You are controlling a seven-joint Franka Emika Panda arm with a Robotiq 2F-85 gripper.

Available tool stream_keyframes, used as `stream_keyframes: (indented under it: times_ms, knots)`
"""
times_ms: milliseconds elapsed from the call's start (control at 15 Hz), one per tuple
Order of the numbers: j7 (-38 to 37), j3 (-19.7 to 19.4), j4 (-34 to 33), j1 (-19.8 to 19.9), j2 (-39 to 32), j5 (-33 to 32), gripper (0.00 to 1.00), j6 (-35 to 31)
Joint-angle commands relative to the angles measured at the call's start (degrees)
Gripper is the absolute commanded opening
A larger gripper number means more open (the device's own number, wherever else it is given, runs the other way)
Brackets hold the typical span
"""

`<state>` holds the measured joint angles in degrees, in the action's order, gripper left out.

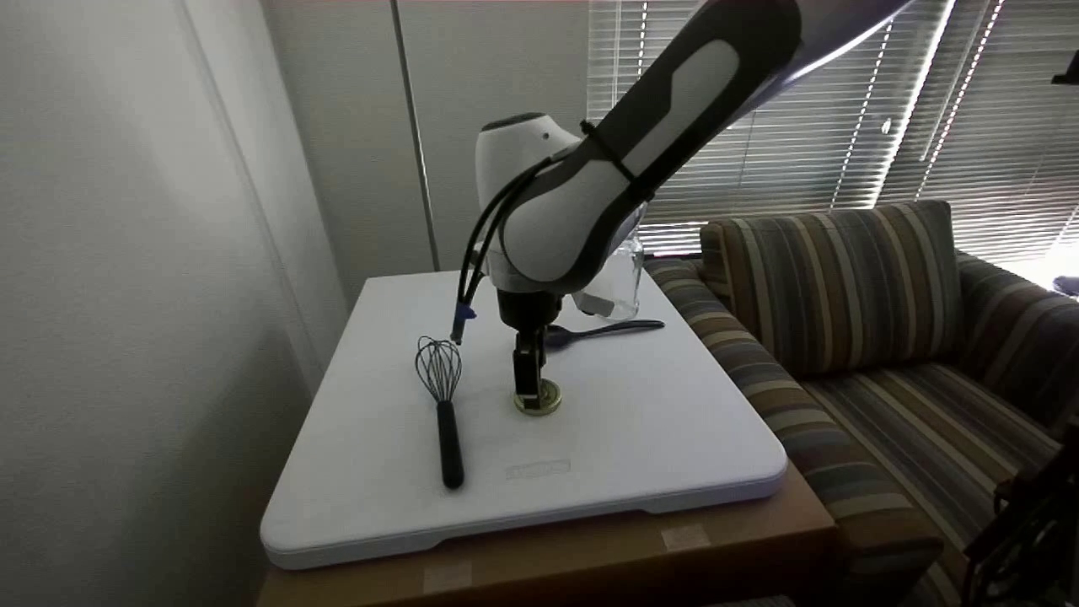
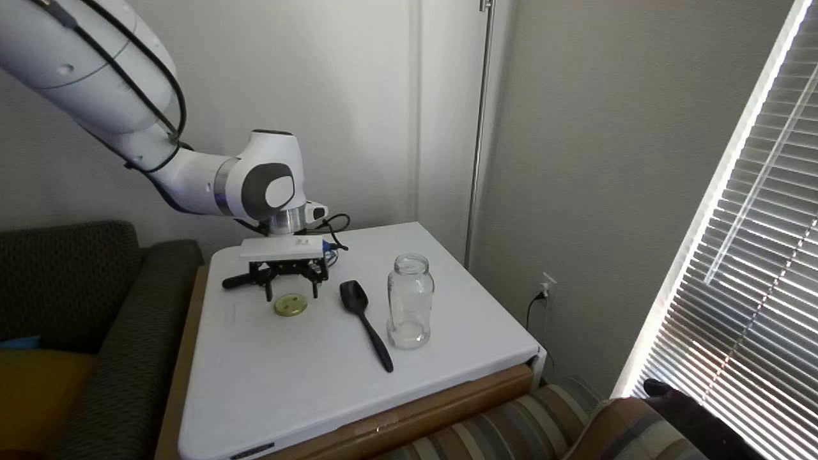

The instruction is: Put the metal lid on the jar

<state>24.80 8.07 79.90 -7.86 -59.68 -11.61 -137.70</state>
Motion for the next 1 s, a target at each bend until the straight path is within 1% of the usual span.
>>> stream_keyframes:
  times_ms: [0, 67, 133, 400, 667, 933]
  knots:
    - [2.7, 1.6, -2.2, 1.5, -0.9, 0.8, 1.0, 4.0]
    - [3.0, 2.2, -1.4, 2.1, 0.3, 1.4, 1.0, 4.9]
    - [0.5, 0.5, -1.0, 0.2, -0.4, 0.0, 1.0, 2.3]
    - [0.4, 0.6, -1.3, 0.4, 0.1, 0.3, 1.0, 3.4]
    - [-1.0, 0.4, -1.5, -0.5, -1.6, 0.2, 1.0, 1.7]
    - [-4.5, -1.0, -1.1, -2.4, -2.5, -0.7, 1.0, 1.1]
